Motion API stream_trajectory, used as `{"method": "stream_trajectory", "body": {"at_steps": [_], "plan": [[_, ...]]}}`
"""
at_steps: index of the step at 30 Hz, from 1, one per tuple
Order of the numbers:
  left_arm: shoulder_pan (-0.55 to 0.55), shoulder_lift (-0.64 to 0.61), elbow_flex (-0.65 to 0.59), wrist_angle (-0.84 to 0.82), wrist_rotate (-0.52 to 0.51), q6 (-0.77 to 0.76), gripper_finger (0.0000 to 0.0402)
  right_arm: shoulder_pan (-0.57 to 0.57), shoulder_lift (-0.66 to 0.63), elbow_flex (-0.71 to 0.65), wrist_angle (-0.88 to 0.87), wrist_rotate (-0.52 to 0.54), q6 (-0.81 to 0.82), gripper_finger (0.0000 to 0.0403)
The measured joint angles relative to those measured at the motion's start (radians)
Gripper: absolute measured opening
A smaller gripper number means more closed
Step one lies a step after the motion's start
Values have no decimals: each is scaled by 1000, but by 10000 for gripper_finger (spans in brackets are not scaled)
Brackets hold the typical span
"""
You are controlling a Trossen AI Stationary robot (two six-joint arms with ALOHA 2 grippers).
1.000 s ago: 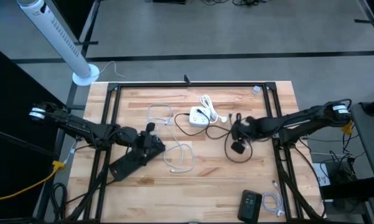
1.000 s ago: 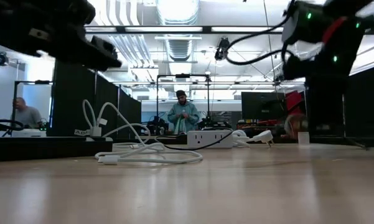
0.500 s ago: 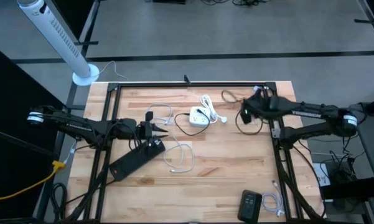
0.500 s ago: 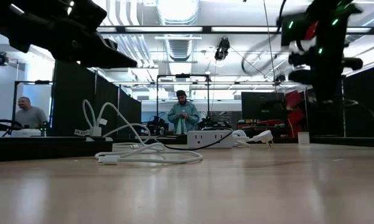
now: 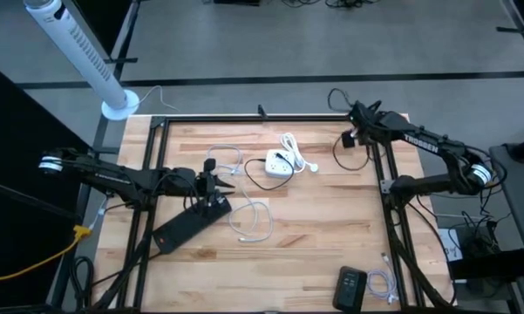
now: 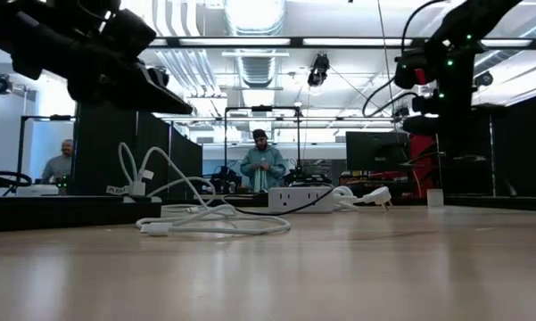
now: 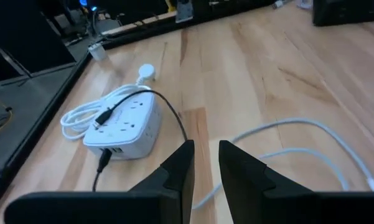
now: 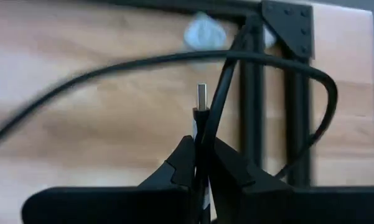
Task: Insert USB
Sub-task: Insert the black charger cable into the white charger adapter
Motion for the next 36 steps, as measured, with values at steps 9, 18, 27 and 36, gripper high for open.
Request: {"method": "stream_trajectory", "body": {"at_steps": [9, 18, 27, 36], "plan": [[4, 27, 0, -5, 1, -11, 63, 58, 1, -19, 126, -47, 44, 17], [4, 30, 0, -18, 2, -34, 63, 51, 1, -19, 150, -34, 42, 17], [4, 35, 0, -26, 2, -34, 63, 64, 1, -19, 82, -206, 69, 17], [4, 35, 0, -27, 2, -43, 63, 234, -21, -17, 25, -270, 93, 17]]}}
